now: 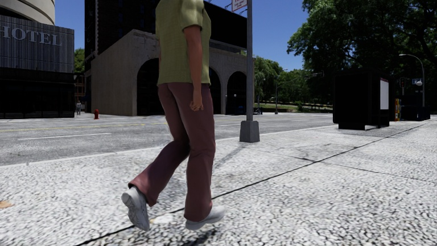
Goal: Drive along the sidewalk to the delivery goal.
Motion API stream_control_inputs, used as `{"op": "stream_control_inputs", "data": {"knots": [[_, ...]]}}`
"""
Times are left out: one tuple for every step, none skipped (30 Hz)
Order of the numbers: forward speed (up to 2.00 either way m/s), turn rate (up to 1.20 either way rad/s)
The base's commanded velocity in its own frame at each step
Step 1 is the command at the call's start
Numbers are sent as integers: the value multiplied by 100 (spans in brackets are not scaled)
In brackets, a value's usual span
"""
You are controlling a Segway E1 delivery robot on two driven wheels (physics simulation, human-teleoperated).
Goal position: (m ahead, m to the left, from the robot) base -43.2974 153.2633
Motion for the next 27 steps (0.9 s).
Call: {"op": "stream_control_inputs", "data": {"knots": [[0,0],[0,0],[0,0],[0,0],[0,0],[0,0],[0,0],[0,6],[0,14],[0,23],[0,23],[1,33],[22,43],[29,49],[33,50],[36,52],[42,53],[47,57],[47,57],[53,60],[59,60],[61,61],[62,61],[63,61],[67,61],[76,61],[81,61]]}}
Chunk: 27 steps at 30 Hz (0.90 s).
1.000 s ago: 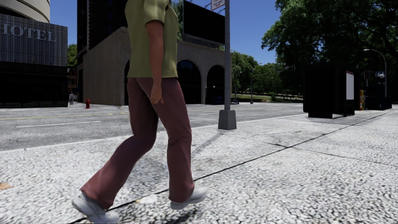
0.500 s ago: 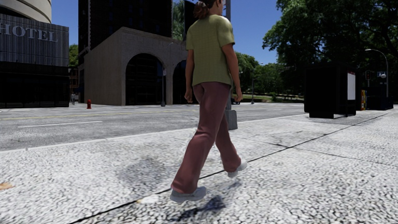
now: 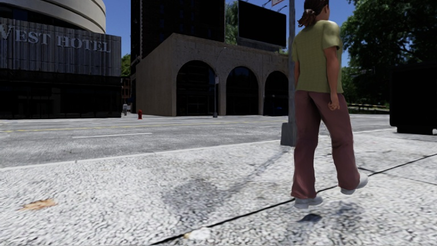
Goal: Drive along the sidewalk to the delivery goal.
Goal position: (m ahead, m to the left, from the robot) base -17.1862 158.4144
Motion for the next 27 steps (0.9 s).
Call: {"op": "stream_control_inputs", "data": {"knots": [[81,61],[82,61],[82,61],[82,61],[83,61],[84,61],[86,61],[91,61],[93,61],[94,61],[94,61],[94,61],[94,61],[94,61],[94,61],[94,61],[94,61],[94,61],[94,62],[94,62],[94,63],[94,64],[94,65],[94,67],[94,68],[94,69],[94,69]]}}
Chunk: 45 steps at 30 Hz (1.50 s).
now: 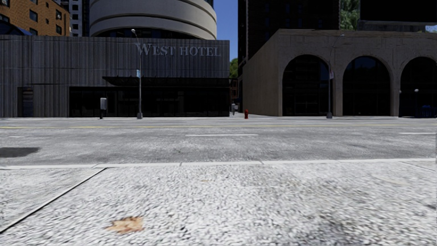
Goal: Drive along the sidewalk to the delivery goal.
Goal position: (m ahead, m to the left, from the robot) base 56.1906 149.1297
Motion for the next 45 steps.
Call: {"op": "stream_control_inputs", "data": {"knots": [[94,70],[94,70],[94,70],[94,70],[94,70],[94,70],[94,70],[94,70],[94,70],[94,70],[94,70],[94,70],[94,70],[94,70],[94,70],[94,70],[94,70],[94,70],[94,70],[94,70],[94,70],[94,70],[94,70],[94,70],[94,70],[95,70],[95,70],[95,70],[96,70],[97,70],[97,70],[97,70],[97,70],[98,70],[98,70],[99,70],[100,70],[103,70],[105,70],[105,70],[107,70],[112,70],[115,70],[119,70],[122,70]]}}
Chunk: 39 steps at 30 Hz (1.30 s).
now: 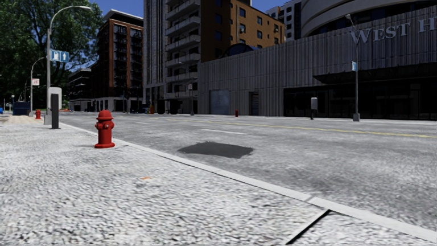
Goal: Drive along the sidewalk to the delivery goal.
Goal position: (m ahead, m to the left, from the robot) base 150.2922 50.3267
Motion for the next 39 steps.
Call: {"op": "stream_control_inputs", "data": {"knots": [[124,70],[126,70],[126,70],[127,70],[129,70],[131,70],[143,70],[153,70],[163,70],[163,70],[200,70],[200,70],[200,70],[200,70],[200,70],[200,70],[200,70],[200,70],[200,70],[200,70],[200,70],[200,70],[200,70],[200,70],[200,70],[200,70],[200,70],[200,70],[200,70],[200,70],[200,70],[200,70],[200,70],[200,70],[200,70],[200,70],[200,70],[200,70],[200,70]]}}
